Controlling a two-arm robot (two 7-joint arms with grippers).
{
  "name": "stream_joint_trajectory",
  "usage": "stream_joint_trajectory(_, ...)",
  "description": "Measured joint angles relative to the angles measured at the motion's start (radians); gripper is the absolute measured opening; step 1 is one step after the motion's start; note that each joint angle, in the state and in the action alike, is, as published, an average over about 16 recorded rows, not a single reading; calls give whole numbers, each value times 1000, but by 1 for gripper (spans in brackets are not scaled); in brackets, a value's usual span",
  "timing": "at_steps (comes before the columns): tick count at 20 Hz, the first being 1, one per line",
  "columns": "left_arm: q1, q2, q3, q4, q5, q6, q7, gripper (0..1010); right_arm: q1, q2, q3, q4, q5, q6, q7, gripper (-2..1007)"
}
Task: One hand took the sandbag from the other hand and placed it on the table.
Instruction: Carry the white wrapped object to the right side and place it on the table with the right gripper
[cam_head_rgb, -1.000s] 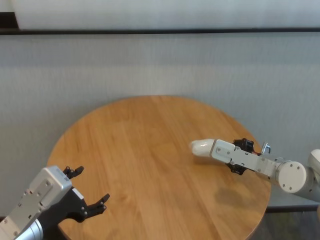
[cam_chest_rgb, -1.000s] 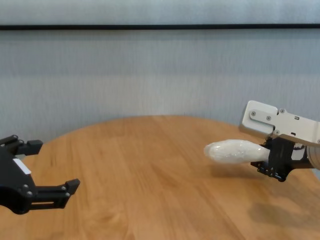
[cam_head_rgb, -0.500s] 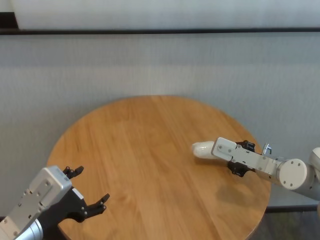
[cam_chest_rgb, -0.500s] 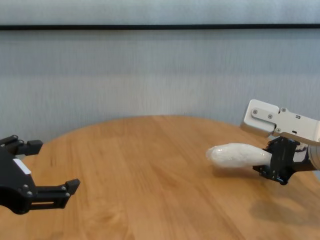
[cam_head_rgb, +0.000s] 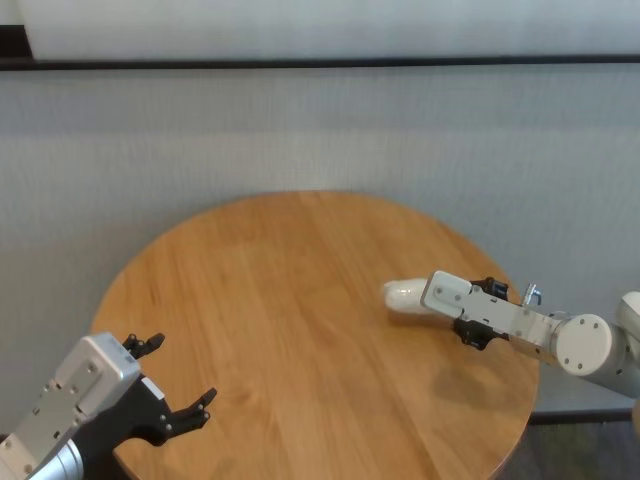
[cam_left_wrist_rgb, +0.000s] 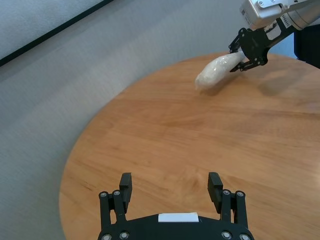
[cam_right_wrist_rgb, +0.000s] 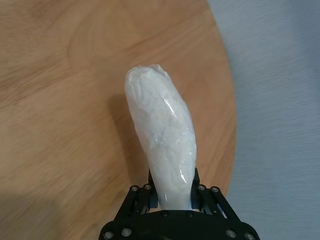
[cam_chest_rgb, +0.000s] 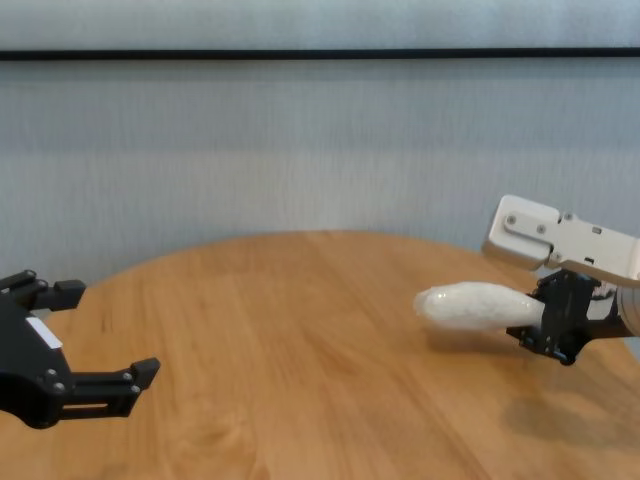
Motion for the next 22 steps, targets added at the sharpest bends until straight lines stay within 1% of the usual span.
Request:
stream_joint_trajectory(8, 0, 0, 0, 0, 0, 0, 0, 1002, -1, -1, 5, 1, 6, -7, -10, 331)
stream_joint_trajectory(14, 0, 0, 0, 0, 0, 0, 0, 1002, -2, -1, 4, 1, 5, -8, -8, 346)
stream_joint_trajectory(18, 0, 0, 0, 0, 0, 0, 0, 1002, -2, -1, 3, 1, 4, -9, -8, 398)
stream_joint_trajectory(22, 0, 0, 0, 0, 0, 0, 0, 1002, -2, -1, 2, 1, 3, -9, -7, 490)
